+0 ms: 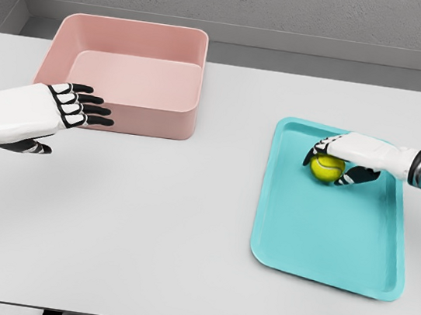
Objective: Put the tennis from the blue tray into the pink basket with both arms
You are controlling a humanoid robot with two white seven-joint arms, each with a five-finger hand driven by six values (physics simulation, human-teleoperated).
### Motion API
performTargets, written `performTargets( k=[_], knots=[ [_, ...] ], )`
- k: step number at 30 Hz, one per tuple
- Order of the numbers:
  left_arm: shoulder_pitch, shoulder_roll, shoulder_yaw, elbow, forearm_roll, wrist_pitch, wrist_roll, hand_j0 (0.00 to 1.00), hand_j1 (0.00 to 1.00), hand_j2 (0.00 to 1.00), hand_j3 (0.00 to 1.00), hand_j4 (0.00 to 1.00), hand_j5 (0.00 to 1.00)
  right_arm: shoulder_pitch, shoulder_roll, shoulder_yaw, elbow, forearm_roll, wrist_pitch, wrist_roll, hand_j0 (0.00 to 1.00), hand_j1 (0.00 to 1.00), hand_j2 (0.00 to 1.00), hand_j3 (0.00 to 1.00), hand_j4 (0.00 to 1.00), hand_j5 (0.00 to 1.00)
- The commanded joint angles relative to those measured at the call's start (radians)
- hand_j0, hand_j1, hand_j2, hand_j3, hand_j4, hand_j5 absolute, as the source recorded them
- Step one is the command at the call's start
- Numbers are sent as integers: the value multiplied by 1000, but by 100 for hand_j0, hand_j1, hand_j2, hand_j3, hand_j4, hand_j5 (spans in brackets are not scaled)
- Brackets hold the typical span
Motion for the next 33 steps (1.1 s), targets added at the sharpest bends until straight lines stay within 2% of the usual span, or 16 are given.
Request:
performTargets(
  k=[1, 10, 12, 20, 26, 32, 33],
  knots=[
    [0, 2, 0, 0, 7, 1, 1, 100, 100, 100, 100, 100, 100, 0, 0, -3, -3, -10, 3, 0, 60, 60, 60, 60, 60, 60],
    [0, 0, 0, 0, 4, 1, 1, 100, 100, 100, 100, 100, 100, -3, -26, -29, -56, -17, 3, 1, 51, 51, 51, 51, 51, 51],
    [2, 0, 0, 0, 5, 1, 1, 100, 100, 100, 100, 100, 100, 5, -45, -63, -106, -17, 3, 6, 50, 50, 50, 50, 50, 50],
    [2, 2, 2, 0, 7, 1, 1, 100, 100, 100, 100, 100, 100, 38, -105, -64, -287, -17, 3, 4, 46, 46, 46, 46, 46, 46],
    [2, 0, 0, 0, 5, 1, 1, 100, 100, 100, 100, 100, 100, 49, -103, -58, -432, -4, 3, 7, 46, 46, 46, 46, 46, 46],
    [2, 0, 0, 0, 2, 1, 1, 100, 100, 100, 100, 100, 100, 46, -77, -46, -504, 29, 3, 7, 46, 46, 46, 46, 46, 46],
    [2, 0, -1, 0, 2, 1, 1, 100, 100, 100, 100, 100, 100, 49, -40, -46, -504, 42, 3, 7, 46, 46, 46, 46, 46, 46]
  ],
)
